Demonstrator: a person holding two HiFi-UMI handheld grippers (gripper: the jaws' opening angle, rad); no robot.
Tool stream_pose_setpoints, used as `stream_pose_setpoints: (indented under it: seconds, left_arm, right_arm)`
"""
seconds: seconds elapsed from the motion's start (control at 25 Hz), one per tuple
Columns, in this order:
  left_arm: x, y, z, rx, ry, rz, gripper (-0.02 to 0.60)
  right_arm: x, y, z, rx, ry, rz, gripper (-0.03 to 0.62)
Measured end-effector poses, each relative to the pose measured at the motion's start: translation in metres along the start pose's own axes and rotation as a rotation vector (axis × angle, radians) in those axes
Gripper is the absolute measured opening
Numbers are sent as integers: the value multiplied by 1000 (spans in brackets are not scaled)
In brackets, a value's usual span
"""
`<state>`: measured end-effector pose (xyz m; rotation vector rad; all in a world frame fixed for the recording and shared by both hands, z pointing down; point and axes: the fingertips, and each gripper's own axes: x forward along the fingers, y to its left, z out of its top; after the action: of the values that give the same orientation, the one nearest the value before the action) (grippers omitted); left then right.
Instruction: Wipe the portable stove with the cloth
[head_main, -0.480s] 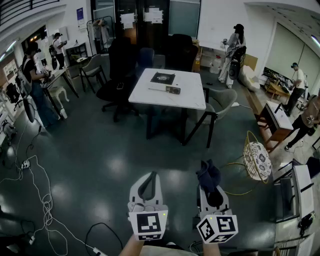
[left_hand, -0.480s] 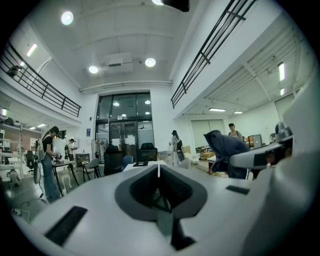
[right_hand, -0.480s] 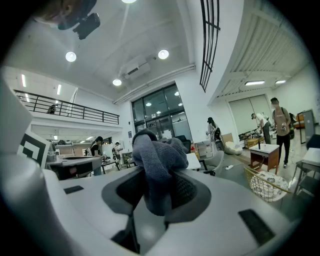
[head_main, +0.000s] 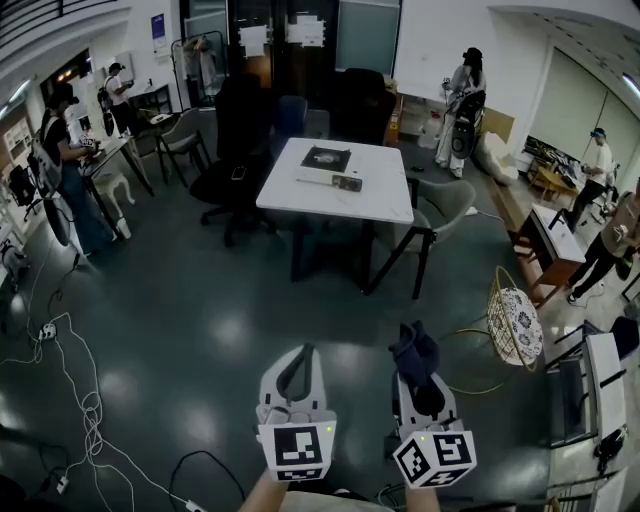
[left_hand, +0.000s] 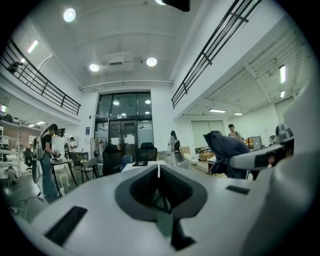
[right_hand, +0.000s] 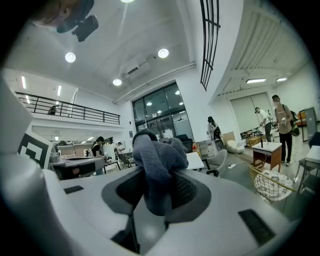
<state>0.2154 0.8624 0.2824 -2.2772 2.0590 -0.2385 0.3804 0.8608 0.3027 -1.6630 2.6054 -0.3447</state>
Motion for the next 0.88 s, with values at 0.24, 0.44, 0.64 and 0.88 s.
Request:
stream_pose_setpoints:
  seconds: [0.24,0.44,0.64,0.88]
  left_arm:
    - [22,15,-1,-24,5,-12,21]
    - [38,34,-2,-15,1,-14,21]
    - [60,48,-7,-33,13,5,21]
    - [101,63,-18,-34,28,20,21]
  right_arm:
    - [30,5,0,-6,6,-5,130]
    - [50,9,-1,0,11,-15,130]
    - [76,3,-3,-2,30,-19,130]
    - [125,-8,-3,-10,45,-2,130]
